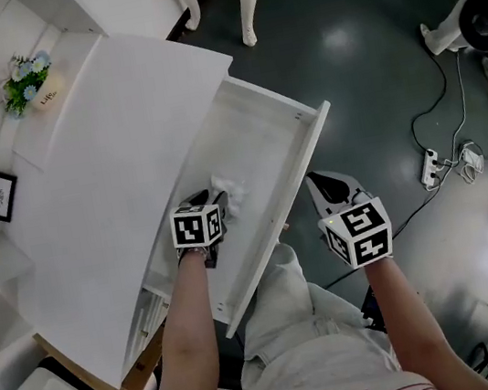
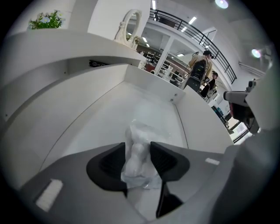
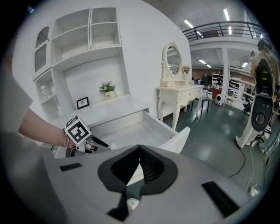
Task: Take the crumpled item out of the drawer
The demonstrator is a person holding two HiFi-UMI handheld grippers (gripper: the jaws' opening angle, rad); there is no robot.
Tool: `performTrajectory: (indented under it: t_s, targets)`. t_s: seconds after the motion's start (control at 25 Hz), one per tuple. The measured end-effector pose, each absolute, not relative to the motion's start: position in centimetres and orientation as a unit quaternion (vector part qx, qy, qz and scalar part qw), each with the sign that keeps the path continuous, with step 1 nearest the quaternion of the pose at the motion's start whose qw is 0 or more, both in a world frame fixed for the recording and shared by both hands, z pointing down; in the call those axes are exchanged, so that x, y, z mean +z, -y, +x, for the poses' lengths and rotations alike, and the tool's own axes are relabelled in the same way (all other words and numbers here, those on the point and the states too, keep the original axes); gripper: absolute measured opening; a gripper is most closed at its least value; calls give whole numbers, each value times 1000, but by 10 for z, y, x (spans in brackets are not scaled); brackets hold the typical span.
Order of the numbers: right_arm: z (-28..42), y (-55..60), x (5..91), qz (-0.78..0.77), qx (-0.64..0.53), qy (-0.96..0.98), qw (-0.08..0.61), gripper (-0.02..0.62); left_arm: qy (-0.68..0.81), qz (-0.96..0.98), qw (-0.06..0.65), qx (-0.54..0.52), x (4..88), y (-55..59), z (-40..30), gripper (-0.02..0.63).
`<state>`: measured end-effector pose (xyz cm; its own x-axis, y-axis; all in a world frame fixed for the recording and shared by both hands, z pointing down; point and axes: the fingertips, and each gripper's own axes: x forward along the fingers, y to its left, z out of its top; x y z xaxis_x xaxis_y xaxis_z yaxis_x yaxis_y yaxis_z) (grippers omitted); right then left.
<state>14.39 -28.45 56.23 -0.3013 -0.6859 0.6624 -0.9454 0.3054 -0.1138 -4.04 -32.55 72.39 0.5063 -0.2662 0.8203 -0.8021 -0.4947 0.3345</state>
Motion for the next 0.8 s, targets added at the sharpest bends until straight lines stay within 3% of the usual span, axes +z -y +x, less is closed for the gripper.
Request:
performTrajectory:
  t_s: [0.12,0.2,0.32,0.8]
  targets:
    - [142,287,563,534,255,764,256,6,326,793,357,371,724,323,-38,178]
    - [139,290,563,533,253,766,256,6,312,799,352,374,723,321,-34,100]
    - [137,293,560,531,250,768,256,6,309,802,343,378,721,321,-31,72]
    - [134,292,532,516,219,792,242,6,346,814,317,342,678,320,-31,61]
